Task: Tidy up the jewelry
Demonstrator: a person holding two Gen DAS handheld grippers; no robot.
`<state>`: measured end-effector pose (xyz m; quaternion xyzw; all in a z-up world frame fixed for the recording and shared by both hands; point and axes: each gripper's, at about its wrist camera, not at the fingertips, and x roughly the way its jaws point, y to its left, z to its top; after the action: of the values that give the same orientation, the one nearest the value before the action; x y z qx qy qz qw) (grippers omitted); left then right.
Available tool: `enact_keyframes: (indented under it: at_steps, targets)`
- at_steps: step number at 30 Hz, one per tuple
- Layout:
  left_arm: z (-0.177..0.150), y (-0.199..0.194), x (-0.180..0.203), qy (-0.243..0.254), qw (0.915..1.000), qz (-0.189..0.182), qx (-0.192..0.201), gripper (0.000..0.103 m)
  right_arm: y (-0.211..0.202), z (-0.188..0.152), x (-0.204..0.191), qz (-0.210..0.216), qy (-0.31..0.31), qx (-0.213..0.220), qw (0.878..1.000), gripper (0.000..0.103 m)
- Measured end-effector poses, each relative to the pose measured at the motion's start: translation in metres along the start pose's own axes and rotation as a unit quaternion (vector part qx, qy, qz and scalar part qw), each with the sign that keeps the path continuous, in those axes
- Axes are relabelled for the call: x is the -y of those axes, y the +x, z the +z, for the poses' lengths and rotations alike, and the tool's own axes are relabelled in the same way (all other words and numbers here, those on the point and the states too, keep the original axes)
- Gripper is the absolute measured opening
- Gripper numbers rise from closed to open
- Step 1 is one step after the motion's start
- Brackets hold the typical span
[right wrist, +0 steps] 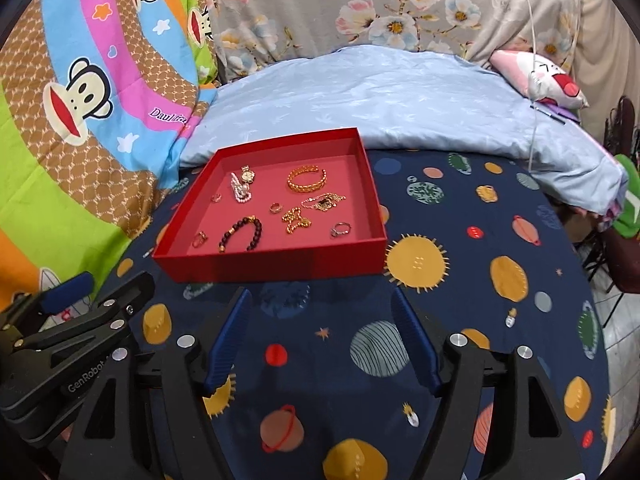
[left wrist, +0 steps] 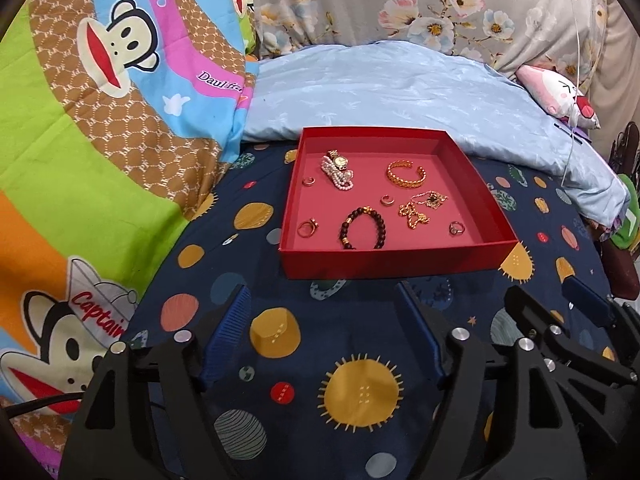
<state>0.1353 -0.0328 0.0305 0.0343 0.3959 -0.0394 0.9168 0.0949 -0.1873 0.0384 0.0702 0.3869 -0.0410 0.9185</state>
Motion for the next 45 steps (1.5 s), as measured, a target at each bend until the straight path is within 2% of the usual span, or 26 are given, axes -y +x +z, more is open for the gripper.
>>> enact_keyframes:
  at_steps: [6, 20, 45]
  targets:
    - [-0.009, -0.016, -0.003, 0.000, 0.9998, 0.017, 0.010, 0.079, -0.015, -0.008, -0.002, -0.002, 0.000, 0.004, 1.000, 0.071]
    - [-0.013, -0.039, -0.013, -0.005, 0.9990, 0.040, 0.022, 0.085, -0.031, -0.008, -0.010, -0.002, -0.006, 0.014, 1.000, 0.073]
    - [-0.012, -0.043, -0.015, -0.005, 0.9989, 0.042, 0.020, 0.085, -0.032, -0.009, -0.010, -0.003, -0.006, 0.016, 1.000, 0.073]
